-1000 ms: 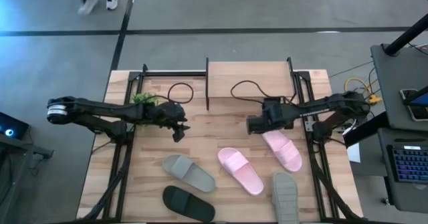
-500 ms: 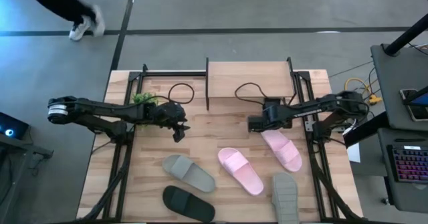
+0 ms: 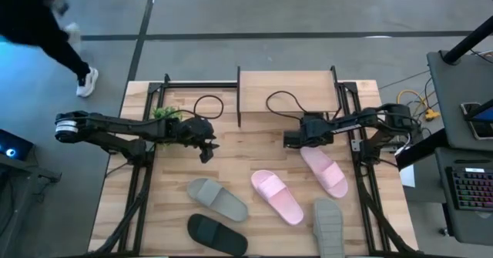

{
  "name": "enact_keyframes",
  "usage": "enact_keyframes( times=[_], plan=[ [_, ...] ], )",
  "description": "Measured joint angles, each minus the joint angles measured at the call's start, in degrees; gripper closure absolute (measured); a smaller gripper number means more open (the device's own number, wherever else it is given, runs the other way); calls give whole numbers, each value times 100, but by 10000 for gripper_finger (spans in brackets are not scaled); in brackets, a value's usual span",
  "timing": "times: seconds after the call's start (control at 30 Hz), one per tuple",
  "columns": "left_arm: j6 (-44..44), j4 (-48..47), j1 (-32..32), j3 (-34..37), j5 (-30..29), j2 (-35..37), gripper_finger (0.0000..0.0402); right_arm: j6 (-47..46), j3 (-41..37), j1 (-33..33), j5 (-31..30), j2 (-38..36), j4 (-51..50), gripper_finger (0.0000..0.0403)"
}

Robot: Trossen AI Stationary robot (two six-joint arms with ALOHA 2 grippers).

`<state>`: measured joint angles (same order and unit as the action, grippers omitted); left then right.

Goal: Pick and place slides into the shelf
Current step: Move the top black slipper under the shelf

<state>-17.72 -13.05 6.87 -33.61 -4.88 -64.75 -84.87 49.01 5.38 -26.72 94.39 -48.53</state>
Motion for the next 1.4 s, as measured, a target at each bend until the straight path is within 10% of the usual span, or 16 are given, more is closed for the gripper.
enact_keyframes(
  times=[1.4],
  plan=[
    [11, 52, 1, 22, -141, 0, 228, 777, 136, 278, -488, 367, -44, 394]
  ],
)
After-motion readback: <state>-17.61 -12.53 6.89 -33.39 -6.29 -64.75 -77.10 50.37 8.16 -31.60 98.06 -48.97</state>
